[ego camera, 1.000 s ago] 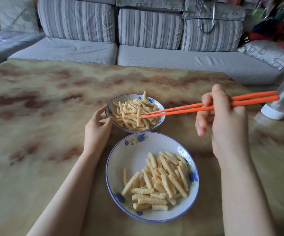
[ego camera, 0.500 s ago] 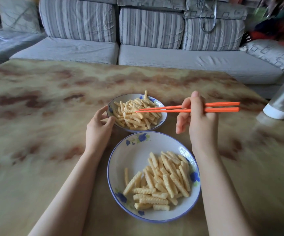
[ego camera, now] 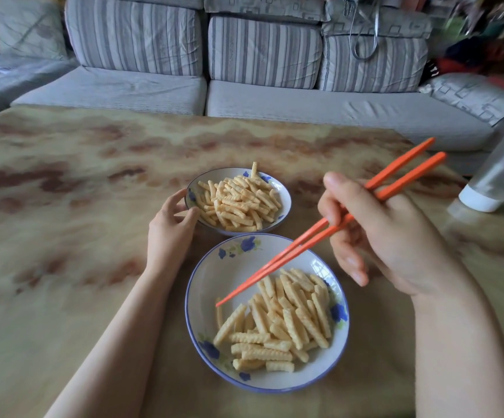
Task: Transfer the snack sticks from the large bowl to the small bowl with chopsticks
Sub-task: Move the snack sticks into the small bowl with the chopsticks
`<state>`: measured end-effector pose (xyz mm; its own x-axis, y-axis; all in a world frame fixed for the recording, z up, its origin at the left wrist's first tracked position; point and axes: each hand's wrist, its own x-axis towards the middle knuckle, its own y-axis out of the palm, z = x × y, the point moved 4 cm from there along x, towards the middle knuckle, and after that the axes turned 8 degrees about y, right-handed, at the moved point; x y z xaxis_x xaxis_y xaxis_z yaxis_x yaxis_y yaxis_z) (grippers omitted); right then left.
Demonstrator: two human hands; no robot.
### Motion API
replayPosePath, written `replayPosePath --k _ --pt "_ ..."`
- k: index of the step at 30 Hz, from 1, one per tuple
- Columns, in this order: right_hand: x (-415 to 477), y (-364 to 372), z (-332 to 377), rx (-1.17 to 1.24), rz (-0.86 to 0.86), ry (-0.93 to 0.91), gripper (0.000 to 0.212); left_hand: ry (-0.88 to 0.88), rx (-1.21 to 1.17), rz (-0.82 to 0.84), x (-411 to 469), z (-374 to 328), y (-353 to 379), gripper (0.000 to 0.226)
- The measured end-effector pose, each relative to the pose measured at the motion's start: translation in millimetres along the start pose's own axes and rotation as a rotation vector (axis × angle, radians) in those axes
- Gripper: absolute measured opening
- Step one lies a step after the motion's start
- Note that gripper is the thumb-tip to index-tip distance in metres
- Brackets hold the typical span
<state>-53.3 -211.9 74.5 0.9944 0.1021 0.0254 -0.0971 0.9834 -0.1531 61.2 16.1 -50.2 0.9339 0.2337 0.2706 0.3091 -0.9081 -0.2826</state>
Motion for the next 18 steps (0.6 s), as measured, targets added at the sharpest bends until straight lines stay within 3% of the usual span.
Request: replayPosePath --k 8,18 --pt "7.3 17.0 -8.4 -0.045 0.105 0.031 0.04 -0.005 0.002 -0.004 0.1 0.8 -0.4 0.042" --pt "13.9 0.5 -13.8 0.059 -0.15 0.049 0.045 0.011 0.022 -0.003 0.2 -0.1 -1.1 0.042"
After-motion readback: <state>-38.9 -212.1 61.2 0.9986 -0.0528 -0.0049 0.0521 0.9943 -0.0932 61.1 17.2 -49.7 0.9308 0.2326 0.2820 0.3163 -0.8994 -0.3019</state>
